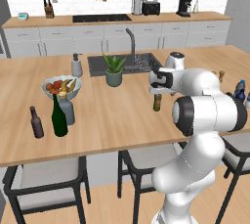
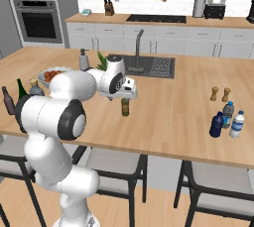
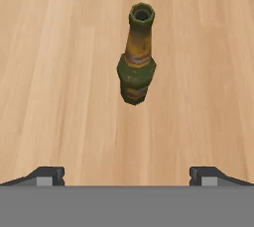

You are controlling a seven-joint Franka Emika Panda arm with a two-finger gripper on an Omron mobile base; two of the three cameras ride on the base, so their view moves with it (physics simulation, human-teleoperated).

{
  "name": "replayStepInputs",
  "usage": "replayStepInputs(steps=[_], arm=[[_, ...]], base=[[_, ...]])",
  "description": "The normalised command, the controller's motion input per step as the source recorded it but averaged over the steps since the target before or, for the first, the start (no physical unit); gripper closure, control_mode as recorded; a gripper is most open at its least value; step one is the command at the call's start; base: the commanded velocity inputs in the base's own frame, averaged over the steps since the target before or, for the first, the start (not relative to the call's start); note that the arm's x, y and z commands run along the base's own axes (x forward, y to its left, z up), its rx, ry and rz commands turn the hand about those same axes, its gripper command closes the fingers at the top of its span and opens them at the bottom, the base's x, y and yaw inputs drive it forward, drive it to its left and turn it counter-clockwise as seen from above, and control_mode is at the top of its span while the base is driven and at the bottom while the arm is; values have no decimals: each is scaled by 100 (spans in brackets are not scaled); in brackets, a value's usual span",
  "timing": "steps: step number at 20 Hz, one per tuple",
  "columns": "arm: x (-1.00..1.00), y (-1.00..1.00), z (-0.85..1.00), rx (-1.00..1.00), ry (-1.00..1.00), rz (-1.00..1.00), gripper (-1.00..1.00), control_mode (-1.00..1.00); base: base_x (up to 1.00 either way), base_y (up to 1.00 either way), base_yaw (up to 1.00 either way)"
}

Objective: Move the plastic bottles in the middle to the plastics group, and the glass bottles in the middle to the glass group.

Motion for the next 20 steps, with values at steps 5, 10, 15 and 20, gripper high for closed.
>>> replayStepInputs(steps=[5, 10, 15, 20], arm=[[29, 0, 0, 0, -2, 0, -100, -100], [0, 0, 0, 0, -19, 0, -100, -100], [0, 0, 0, 0, -17, 0, -100, -100], [7, 0, 0, 0, 0, 0, -100, -100]], base=[[0, 0, 0], [0, 0, 0], [0, 0, 0], [0, 0, 0]])
